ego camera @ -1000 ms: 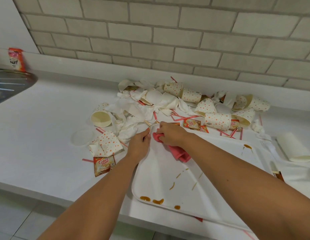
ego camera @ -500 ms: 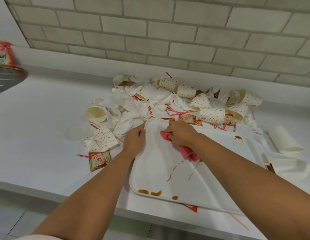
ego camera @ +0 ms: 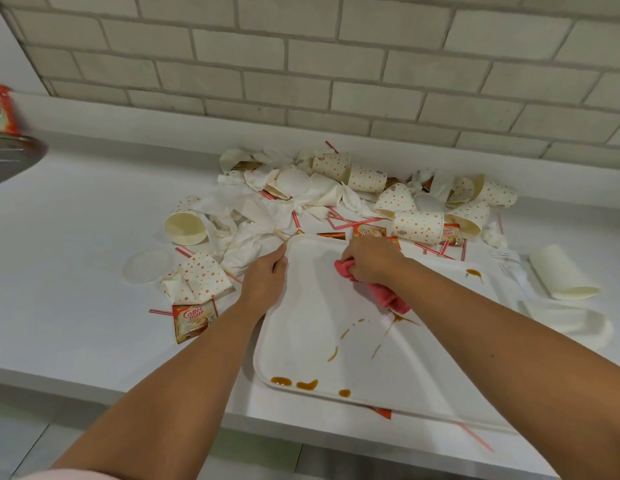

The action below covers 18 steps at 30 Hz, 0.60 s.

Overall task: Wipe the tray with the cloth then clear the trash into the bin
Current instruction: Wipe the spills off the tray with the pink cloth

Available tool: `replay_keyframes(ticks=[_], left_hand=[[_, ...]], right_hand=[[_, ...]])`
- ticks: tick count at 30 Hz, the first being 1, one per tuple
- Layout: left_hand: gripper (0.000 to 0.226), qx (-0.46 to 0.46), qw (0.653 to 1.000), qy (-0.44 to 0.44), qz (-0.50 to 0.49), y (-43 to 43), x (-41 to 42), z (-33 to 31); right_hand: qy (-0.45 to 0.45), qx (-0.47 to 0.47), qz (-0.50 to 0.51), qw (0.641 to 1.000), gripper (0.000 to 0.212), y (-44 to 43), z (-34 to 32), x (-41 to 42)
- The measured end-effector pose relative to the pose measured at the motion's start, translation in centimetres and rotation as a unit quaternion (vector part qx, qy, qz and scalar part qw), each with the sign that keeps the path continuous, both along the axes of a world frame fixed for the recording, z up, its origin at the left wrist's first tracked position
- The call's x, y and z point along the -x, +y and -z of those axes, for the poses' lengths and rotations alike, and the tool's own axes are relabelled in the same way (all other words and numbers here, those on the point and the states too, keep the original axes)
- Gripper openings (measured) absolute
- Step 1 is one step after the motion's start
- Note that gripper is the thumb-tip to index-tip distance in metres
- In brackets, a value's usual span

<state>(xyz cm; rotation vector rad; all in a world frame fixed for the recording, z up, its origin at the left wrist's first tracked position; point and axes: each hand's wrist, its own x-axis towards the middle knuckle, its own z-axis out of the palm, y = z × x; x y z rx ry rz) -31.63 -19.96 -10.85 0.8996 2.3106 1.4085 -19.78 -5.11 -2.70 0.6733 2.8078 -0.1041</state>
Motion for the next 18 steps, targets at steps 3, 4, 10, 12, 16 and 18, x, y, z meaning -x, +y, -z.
replay_keyframes(ticks=[3, 4, 10, 12, 16, 18], left_hand=[[0.039, -0.005, 1.000, -0.013, -0.009, 0.0, -0.2, -0.2], [0.039, -0.003, 1.000, -0.011, -0.009, 0.0, -0.3, -0.4], [0.038, 0.012, 1.000, 0.024, -0.002, 0.1, -0.4, -0.8], [0.037, 0.020, 0.999, 0.025, 0.000, 0.1, -0.2, -0.6], [0.038, 0.025, 1.000, 0.015, -0.004, 0.1, -0.3, -0.6], [0.038, 0.032, 0.999, 0.024, -0.005, 0.1, -0.5, -0.8]], right_hand=[[0.014, 0.013, -0.011, 1.000, 0.015, -1.3, 0.9, 1.0], [0.019, 0.018, -0.030, 0.999, 0.017, -2.0, 1.0, 1.0], [0.000, 0.070, -0.144, 0.987, 0.027, -5.0, 0.9, -1.3], [-0.026, 0.097, -0.157, 0.982, 0.027, -4.8, -0.1, -2.4], [-0.026, 0.076, -0.123, 0.989, 0.031, -4.0, -1.3, -3.4], [0.003, 0.057, -0.115, 0.992, 0.033, -4.3, -0.6, -3.1]])
